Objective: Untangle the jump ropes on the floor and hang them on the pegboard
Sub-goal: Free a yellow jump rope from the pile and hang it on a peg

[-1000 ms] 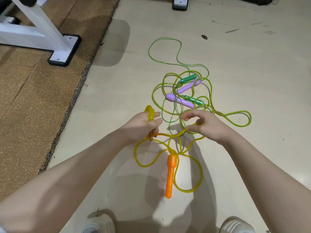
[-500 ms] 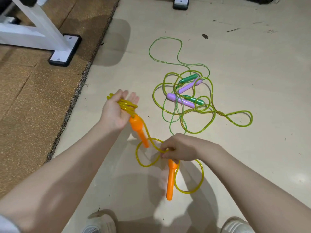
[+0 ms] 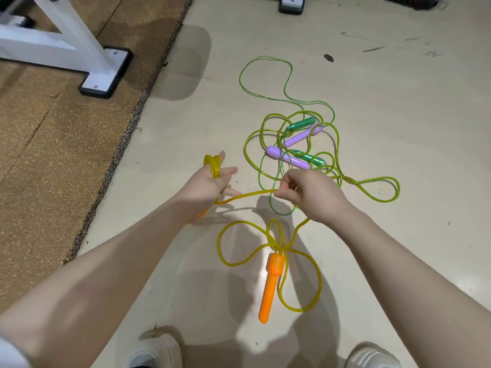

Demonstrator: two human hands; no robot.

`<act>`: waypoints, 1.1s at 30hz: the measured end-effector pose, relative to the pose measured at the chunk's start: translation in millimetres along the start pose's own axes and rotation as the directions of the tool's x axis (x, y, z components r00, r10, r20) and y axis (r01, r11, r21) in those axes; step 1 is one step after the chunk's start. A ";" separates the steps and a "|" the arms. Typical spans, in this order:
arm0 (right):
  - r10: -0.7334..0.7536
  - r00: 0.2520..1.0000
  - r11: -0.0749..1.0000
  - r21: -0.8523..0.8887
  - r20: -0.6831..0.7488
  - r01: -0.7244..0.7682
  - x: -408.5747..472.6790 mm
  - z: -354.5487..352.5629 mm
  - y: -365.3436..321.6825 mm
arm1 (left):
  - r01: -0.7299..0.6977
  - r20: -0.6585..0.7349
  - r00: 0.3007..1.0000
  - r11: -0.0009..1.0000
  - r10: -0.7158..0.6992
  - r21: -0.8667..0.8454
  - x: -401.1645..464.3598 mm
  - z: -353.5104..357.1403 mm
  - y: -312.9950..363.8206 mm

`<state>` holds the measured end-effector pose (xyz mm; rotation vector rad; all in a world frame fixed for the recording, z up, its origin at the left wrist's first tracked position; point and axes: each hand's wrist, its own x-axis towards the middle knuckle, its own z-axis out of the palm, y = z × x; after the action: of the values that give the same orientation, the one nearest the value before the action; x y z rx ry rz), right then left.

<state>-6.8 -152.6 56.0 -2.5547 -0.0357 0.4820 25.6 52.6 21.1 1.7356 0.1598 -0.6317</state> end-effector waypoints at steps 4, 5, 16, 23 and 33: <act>-0.012 1.000 0.924 0.382 0.008 0.008 -0.3 -9.5 4.2 | -0.039 0.118 0.993 0.998 0.033 0.058 -5.8 4.3 16.3; -0.033 0.999 0.881 0.473 -0.002 0.030 0.9 -12.2 2.3 | -0.055 0.129 0.990 0.998 0.050 0.031 -6.5 7.0 23.5; -0.065 0.937 0.397 0.870 0.344 -0.292 -42.8 -209.4 -118.1 | -0.004 0.166 0.985 0.962 0.052 -0.273 -93.6 0.1 235.0; -0.115 0.938 0.414 0.874 0.327 -0.254 -119.7 -378.8 -245.9 | 0.019 0.067 0.998 0.981 -0.006 -0.191 -216.5 -37.2 410.4; -0.114 0.993 0.835 0.544 0.022 0.084 -163.8 -495.8 -348.6 | 0.133 0.297 0.951 0.982 -0.087 -0.138 -348.8 -93.7 551.2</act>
<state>35.8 -122.5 681.7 -1.9688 -0.0432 0.4444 -0.4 69.7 679.3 1.4717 0.0976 -0.9246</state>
